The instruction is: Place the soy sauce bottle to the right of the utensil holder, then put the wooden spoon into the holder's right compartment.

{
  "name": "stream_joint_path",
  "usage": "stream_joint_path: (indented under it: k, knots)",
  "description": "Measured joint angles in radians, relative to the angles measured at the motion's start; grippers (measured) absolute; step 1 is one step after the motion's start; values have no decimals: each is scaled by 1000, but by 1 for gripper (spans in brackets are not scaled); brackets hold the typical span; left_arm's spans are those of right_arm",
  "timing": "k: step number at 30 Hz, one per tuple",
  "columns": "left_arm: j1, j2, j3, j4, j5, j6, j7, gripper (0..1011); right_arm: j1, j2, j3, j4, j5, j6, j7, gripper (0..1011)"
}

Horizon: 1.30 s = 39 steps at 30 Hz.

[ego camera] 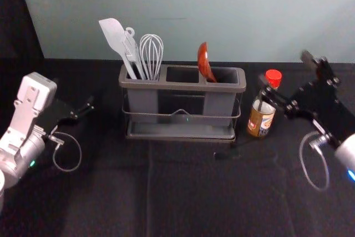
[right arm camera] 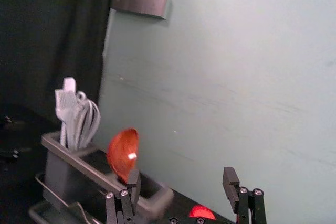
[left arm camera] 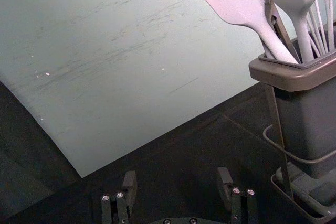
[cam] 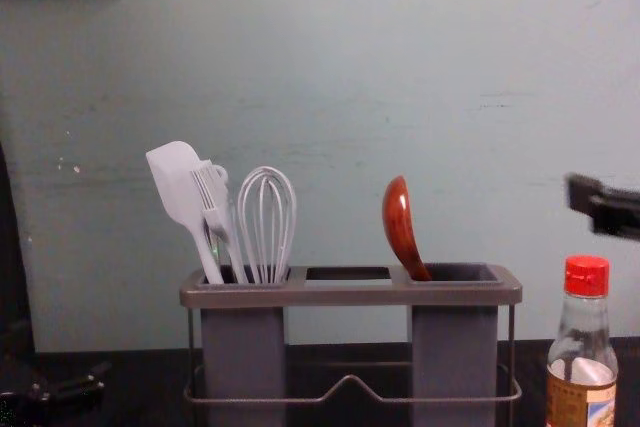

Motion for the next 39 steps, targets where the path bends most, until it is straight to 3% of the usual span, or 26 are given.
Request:
stream_joint_path:
  k: [5, 10, 14, 26, 39]
  knots:
    - [0, 0, 0, 0, 0, 0, 0, 1005, -88, -15, 41, 18, -23, -86, -35, 1004]
    - [0, 0, 0, 0, 0, 0, 0, 1005, -130, -35, 65, 63, -25, -153, -43, 1004]
    - [0, 0, 0, 0, 0, 0, 0, 1005, -144, -55, 68, 101, -21, -175, -42, 1004]
    - [0, 0, 0, 0, 0, 0, 0, 1005, -128, -103, 59, 194, -26, -186, -20, 1004]
    - [0, 0, 0, 0, 0, 0, 0, 1005, -123, -117, 61, 208, -34, -184, -3, 1004]
